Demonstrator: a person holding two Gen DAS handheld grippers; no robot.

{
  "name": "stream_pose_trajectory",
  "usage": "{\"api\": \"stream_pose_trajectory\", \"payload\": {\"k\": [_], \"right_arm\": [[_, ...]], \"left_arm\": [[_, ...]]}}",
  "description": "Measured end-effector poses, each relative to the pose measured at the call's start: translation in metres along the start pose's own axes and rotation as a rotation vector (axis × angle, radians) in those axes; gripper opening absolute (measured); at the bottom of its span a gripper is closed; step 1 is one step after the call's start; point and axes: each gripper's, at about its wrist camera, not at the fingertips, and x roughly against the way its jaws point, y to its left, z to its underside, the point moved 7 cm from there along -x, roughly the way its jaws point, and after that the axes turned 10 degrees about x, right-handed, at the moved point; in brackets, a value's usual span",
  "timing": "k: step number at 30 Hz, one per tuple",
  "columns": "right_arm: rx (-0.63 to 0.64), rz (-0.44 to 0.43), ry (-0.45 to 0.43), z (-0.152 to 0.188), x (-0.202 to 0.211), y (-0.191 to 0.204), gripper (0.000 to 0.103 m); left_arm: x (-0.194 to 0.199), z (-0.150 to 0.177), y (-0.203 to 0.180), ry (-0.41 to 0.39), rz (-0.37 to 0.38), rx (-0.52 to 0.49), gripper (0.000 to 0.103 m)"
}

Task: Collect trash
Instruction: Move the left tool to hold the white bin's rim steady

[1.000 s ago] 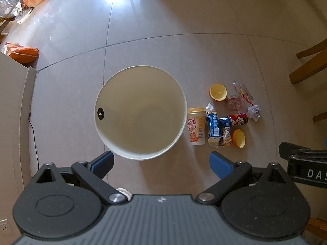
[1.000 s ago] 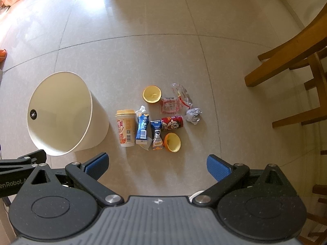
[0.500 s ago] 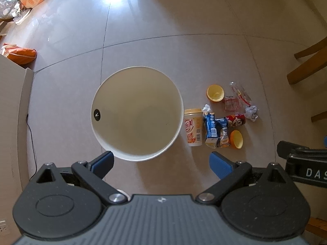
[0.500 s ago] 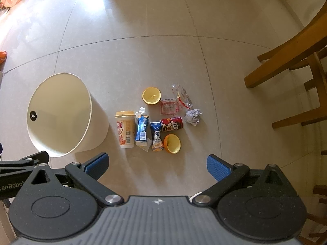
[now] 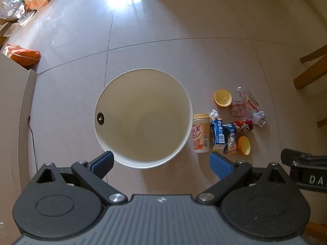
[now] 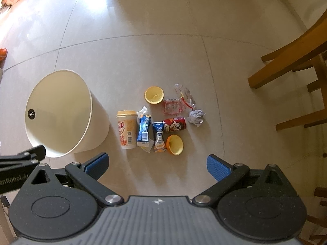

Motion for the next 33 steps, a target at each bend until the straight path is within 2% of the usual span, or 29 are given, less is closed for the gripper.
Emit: {"api": "stream_pose_trajectory", "payload": {"k": [6,13,18,33], "right_arm": [[0.036,0.003,0.013,0.005,-0.018,0.012,0.103],[0.061,-0.01,0.028,0.009,-0.041,0.023,0.103],[0.073,-0.016,0.029,0.007,-0.053,0.028,0.103],[0.079,-0.031,0.094,0.024,-0.11,0.052,0.103]], "left_arm": [[-0.019,-0.001,0.016,-0.034,-0.015,0.015,0.1],[-0.047,-0.006,0.037,-0.024,-0.044,0.033,0.1],[-0.069,-0.018,0.053,-0.043,-0.041,0.035,0.099],[-0.149,-0.064,0.111,-0.136,-0.112,0.015,0.098]]}}
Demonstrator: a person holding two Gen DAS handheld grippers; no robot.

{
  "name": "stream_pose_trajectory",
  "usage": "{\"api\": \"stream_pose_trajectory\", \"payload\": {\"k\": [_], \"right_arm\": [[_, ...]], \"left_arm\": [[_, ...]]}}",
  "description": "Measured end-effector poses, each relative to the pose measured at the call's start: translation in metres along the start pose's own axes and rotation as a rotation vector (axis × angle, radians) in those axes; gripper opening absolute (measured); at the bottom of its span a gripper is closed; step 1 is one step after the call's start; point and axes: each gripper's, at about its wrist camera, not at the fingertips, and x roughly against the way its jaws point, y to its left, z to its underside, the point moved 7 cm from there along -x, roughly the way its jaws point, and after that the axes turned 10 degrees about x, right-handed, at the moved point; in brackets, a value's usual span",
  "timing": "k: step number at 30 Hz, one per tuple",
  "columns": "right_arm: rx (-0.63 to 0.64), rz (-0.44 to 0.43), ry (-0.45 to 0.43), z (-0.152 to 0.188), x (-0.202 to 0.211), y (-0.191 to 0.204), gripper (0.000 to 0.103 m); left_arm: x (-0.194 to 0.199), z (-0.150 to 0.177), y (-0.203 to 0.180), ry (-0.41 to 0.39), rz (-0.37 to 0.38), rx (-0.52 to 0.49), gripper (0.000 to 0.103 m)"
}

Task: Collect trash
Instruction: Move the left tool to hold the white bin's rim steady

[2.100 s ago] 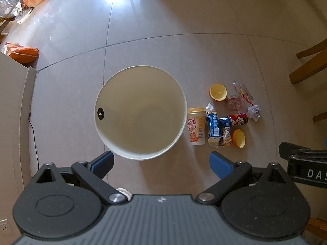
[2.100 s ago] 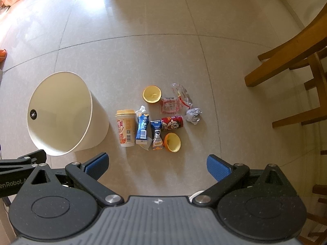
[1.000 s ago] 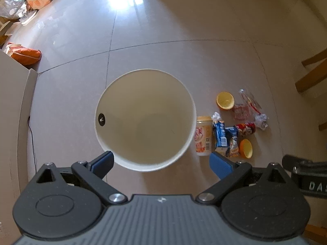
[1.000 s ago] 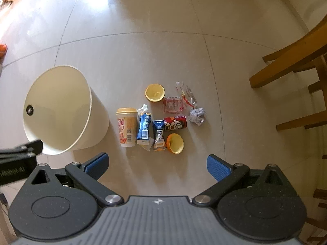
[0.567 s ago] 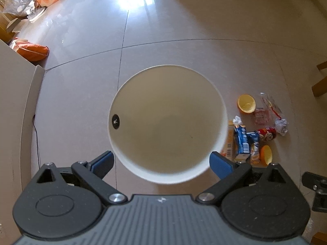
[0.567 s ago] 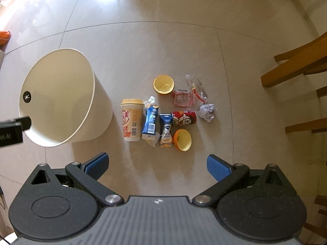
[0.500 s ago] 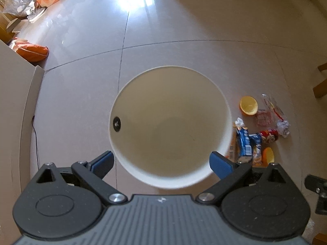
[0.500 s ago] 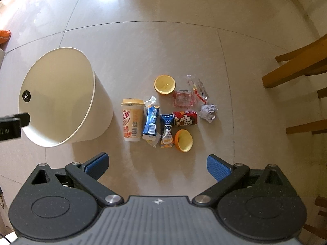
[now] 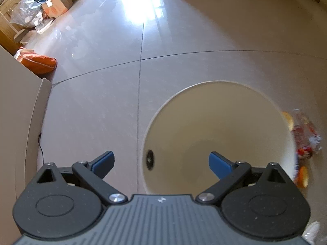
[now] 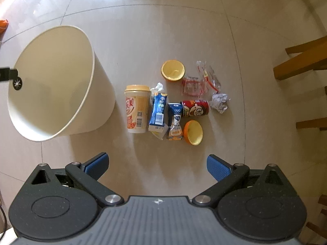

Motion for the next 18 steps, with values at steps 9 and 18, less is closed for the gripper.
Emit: {"api": "stream_pose_trajectory", "payload": {"k": [9,18], "right_arm": [[-0.01,-0.006,0.021,0.004,-0.035,0.008,0.103],[-0.03,0.002,0.055,0.013,-0.053,0.004,0.103]], "left_arm": [[-0.056,0.006,0.019,0.054,-0.016,0.025,0.061],[-0.073,0.009,0.028,0.083,0.003,0.079,0.031]]}}
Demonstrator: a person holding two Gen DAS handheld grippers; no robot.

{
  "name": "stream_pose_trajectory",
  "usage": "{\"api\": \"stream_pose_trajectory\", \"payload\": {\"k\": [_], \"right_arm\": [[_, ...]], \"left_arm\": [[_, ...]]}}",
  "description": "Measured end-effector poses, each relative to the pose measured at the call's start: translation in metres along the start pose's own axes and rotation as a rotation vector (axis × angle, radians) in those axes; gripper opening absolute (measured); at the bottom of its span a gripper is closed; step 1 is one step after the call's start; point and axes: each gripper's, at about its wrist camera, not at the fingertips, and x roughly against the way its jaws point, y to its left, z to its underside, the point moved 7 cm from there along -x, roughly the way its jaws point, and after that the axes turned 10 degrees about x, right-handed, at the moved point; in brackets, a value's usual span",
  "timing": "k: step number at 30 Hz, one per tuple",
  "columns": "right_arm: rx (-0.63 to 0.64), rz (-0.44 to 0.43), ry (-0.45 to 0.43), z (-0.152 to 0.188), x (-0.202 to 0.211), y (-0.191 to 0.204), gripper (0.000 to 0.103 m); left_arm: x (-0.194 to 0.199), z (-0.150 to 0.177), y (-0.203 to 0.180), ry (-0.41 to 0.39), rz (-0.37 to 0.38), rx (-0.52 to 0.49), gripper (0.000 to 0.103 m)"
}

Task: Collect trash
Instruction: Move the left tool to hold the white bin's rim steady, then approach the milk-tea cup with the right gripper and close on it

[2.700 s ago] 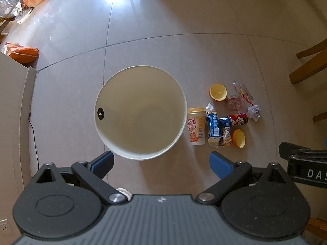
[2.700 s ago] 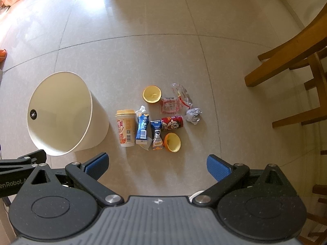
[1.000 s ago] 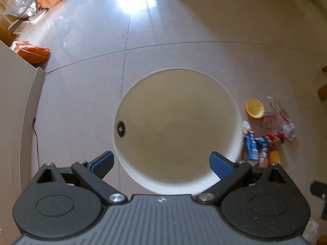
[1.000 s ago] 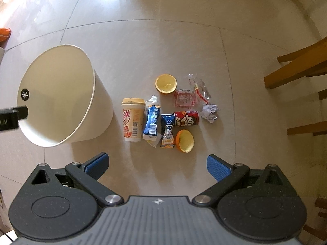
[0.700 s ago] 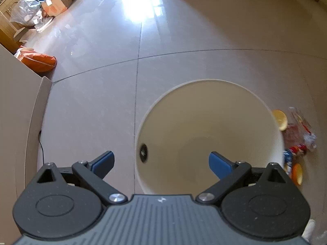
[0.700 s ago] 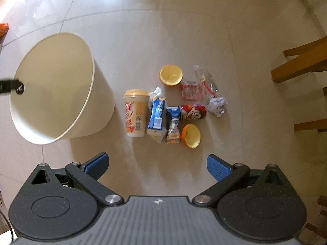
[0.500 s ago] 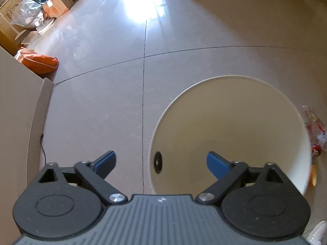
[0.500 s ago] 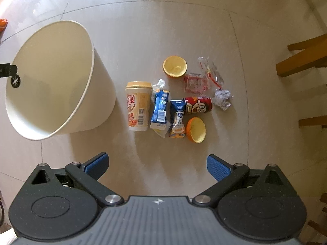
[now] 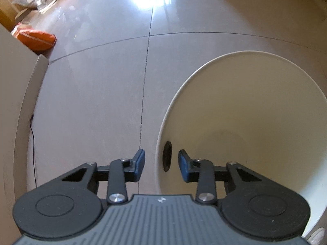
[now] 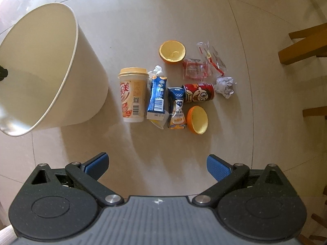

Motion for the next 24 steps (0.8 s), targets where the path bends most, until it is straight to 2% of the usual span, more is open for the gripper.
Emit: {"api": "stream_pose_trajectory", "payload": {"k": [6,15,19,24], "right_arm": [[-0.004,-0.003,0.003,-0.003,-0.003,0.0,0.103],[-0.004,-0.006,0.01,0.0,-0.006,-0.003,0.103],[-0.006,0.0,0.012,0.001,-0.009,-0.006,0.103],[-0.007,-0.004,0.004,0.0,-0.011,-0.008,0.103]], "left_arm": [[-0.008,-0.003,0.007,0.004,0.026,0.012,0.015],[-0.016,-0.024,0.014,0.041,0.054,-0.012,0.015],[-0.023,-0.033,0.021,0.087,0.083,-0.016,0.015],[-0.023,-0.036,0.018,0.1,0.064,-0.057,0.015]]}}
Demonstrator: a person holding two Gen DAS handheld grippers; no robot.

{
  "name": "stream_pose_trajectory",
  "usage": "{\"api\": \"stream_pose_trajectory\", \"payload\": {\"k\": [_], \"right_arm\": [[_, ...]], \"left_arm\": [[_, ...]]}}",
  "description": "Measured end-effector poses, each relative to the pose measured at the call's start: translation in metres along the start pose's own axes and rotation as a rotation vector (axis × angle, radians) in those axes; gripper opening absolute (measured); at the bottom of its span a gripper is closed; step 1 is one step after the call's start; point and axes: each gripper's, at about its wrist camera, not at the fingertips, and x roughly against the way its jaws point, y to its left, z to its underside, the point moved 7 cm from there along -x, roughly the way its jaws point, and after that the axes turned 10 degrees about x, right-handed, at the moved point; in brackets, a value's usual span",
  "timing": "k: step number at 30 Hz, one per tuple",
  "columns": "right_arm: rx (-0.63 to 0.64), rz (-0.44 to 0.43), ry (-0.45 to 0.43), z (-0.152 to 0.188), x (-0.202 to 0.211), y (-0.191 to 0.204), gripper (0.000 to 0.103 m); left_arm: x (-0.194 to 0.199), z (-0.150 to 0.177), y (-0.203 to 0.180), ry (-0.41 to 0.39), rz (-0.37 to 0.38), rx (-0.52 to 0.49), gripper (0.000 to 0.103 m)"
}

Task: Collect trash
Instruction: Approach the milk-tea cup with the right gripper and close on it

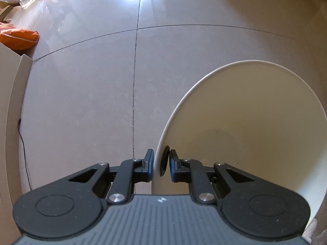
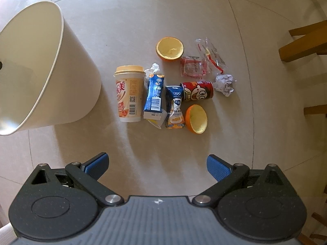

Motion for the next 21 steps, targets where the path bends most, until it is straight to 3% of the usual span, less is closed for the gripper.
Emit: {"api": "stream_pose_trajectory", "payload": {"k": [13,21], "right_arm": [[0.112,-0.009,-0.044,-0.024,-0.04,-0.004,0.103],[0.065,-0.113,-0.072,-0.047,-0.076,-0.023,0.103]], "left_arm": [[-0.009,-0.013,-0.003,0.068,0.028,0.073,0.014],[-0.008,-0.011,0.003,0.063,0.032,0.049,0.013]]}}
